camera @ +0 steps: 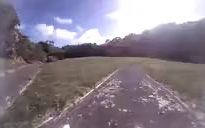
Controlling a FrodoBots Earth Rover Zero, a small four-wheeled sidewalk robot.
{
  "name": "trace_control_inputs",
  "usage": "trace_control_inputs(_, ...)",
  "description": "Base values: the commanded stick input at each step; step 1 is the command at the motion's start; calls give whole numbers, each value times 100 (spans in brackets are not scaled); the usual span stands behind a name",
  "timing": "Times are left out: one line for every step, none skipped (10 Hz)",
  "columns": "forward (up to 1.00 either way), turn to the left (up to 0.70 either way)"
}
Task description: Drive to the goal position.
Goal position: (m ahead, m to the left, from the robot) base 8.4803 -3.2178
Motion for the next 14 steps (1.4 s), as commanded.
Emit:
trace_control_inputs(100, -39)
trace_control_inputs(100, -39)
trace_control_inputs(100, -39)
trace_control_inputs(100, -34)
trace_control_inputs(100, -18)
trace_control_inputs(100, -1)
trace_control_inputs(100, 0)
trace_control_inputs(100, 0)
trace_control_inputs(100, 0)
trace_control_inputs(100, 0)
trace_control_inputs(100, 1)
trace_control_inputs(100, 2)
trace_control_inputs(100, 9)
trace_control_inputs(100, 19)
